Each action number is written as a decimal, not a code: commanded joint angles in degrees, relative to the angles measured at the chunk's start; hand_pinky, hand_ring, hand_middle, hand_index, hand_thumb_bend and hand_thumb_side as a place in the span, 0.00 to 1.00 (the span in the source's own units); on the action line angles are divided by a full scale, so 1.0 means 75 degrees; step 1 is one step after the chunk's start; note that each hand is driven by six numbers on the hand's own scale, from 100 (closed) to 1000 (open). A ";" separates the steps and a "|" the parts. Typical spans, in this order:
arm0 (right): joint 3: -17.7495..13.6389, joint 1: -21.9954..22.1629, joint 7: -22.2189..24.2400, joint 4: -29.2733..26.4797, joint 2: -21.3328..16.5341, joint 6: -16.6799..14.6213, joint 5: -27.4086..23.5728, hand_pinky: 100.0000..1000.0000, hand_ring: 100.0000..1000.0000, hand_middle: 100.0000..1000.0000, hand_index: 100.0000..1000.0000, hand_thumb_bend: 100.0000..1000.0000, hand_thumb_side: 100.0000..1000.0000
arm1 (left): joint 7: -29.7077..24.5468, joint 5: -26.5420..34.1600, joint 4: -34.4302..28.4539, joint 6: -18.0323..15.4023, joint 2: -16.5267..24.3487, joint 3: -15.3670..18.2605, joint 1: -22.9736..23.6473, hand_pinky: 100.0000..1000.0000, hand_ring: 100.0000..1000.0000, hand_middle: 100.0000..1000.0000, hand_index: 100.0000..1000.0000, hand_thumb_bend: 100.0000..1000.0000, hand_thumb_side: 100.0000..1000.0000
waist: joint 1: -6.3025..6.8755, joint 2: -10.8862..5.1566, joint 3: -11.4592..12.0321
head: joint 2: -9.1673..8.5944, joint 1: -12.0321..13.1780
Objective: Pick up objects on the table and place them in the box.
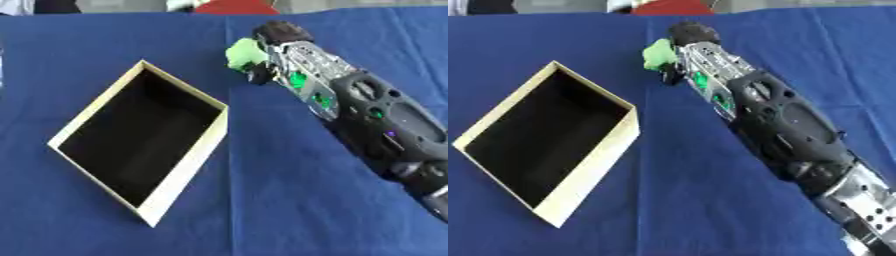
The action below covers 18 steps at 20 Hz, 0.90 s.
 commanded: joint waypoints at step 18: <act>0.0290 -0.0654 0.3813 -0.7313 -0.1761 0.0674 0.0193 0.70 0.37 0.40 0.55 0.00 0.04 | -0.0051 -0.0169 -0.0147 -0.0043 0.0183 -0.0008 -0.0122 0.47 0.61 0.49 0.75 0.16 0.50 | -0.0107 -0.0557 -0.0156 | 0.0155 0.0156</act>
